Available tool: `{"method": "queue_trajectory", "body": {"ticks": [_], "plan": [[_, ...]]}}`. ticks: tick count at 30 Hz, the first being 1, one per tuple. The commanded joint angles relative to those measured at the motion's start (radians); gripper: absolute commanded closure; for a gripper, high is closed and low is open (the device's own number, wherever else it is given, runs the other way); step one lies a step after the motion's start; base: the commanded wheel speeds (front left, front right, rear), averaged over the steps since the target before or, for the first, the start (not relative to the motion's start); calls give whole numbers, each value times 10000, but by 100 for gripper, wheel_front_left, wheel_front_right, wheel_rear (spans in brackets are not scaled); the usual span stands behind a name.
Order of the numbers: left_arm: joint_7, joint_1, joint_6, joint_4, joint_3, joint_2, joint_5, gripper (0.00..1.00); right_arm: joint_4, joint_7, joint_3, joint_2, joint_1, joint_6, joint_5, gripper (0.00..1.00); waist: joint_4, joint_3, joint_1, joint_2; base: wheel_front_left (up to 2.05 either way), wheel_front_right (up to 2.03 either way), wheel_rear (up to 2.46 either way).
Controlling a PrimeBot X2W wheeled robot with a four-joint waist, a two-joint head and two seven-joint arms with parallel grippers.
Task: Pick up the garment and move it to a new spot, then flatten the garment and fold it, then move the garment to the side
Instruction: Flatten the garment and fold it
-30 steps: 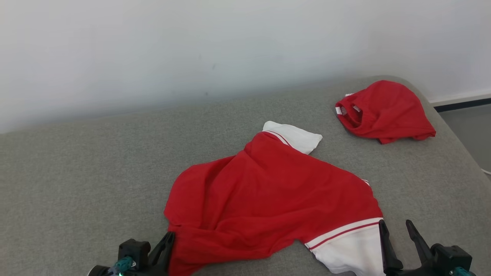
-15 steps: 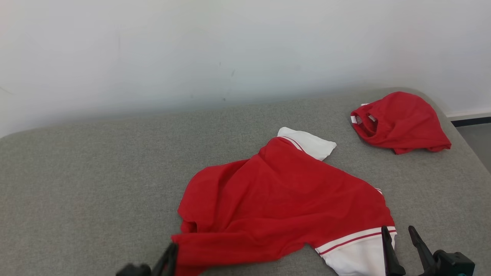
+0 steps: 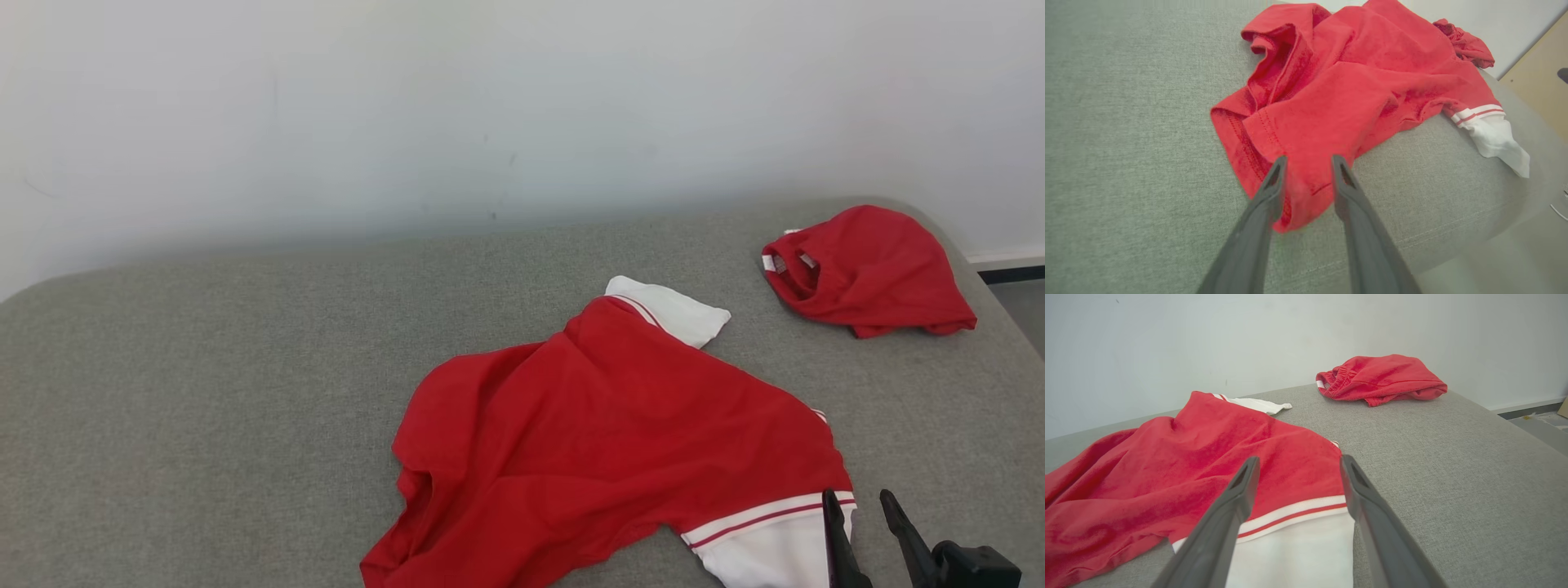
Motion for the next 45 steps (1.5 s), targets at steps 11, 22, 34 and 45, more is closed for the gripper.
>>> {"method": "queue_trajectory", "body": {"ticks": [11, 22, 34, 45], "plan": [[310, 183, 48, -110, 218, 191, -322, 0, 489, 669, -198, -332, 457, -24, -195, 0, 1, -90, 0, 0, 0, 0, 0], [432, -191, -220, 973, 39, -89, -596, 0, 2036, 955, 21, -376, -42, -24, 0, 0, -128, 48, 0, 0, 0, 0, 0], [137, -833, -642, 1756, -64, -378, -818, 22, 4327, 1129, 768, 42, -702, -24, 619, 57, 64, 46, 0, 0, 0, 0, 0], [-169, -611, -538, 1556, 88, -230, -810, 100, 4386, 410, 1161, -443, -871, -24, 1259, 100, 23, -123, 0, 0, 0, 0, 0]]}}
